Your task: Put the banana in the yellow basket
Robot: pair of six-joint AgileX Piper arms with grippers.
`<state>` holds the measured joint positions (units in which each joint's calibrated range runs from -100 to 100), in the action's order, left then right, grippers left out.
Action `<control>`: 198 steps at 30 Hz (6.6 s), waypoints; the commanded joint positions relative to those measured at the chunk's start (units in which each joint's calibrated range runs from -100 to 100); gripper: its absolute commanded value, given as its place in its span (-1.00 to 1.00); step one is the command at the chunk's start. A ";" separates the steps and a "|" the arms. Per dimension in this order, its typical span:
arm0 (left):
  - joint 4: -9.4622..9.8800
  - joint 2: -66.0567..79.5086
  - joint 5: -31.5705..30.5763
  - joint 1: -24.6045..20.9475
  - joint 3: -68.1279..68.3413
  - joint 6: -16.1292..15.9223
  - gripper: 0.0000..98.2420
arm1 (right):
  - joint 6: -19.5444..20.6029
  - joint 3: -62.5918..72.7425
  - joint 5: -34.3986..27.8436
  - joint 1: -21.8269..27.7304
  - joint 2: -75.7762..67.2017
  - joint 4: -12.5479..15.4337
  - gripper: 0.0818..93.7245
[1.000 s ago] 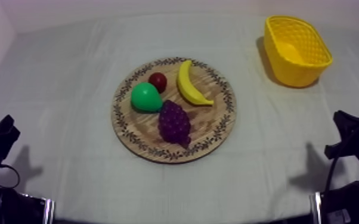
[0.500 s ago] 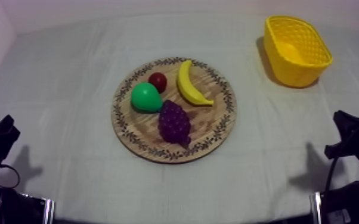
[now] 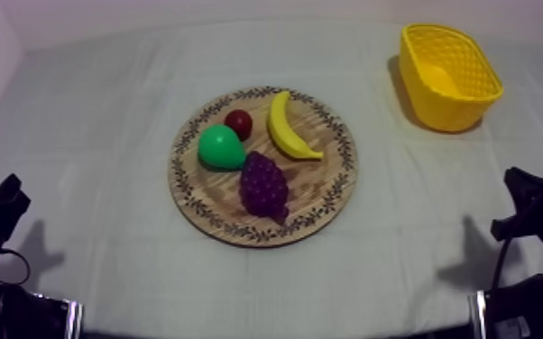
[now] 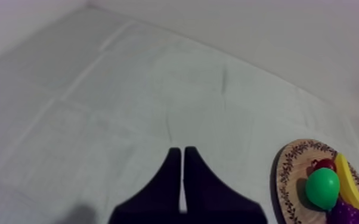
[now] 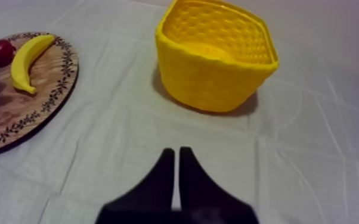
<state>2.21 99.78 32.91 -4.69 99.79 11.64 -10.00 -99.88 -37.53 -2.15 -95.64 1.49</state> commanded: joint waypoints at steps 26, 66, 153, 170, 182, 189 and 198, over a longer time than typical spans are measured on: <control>-0.03 0.05 0.00 0.02 -0.01 0.01 -1.00 | -0.17 -0.01 -0.05 -0.01 -0.03 0.00 -0.99; -0.03 0.05 0.00 0.02 -0.01 0.01 -1.00 | 5.17 47.39 -4.41 -18.56 45.89 -7.14 -0.99; -0.03 0.05 0.00 0.02 -0.01 0.00 -1.00 | 20.89 99.10 -34.00 -29.97 114.38 -12.28 0.18; -0.03 0.05 0.00 0.02 -0.01 0.01 -1.00 | 21.64 107.07 -29.72 -28.35 131.82 -11.90 0.13; -0.03 0.05 0.00 0.02 -0.01 0.01 -1.00 | 22.21 109.80 -27.74 -28.47 139.72 -12.37 0.02; -0.03 0.05 0.00 0.02 -0.01 0.01 -1.00 | 22.56 111.95 -27.27 -27.92 140.95 -12.81 -0.65; -0.03 0.05 0.00 0.02 -0.01 0.00 -1.00 | 22.95 108.83 -26.36 -26.96 134.64 -14.59 -0.80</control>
<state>2.21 99.78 32.91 -4.69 99.79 11.64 12.88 9.89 -64.21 -29.25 40.96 -12.63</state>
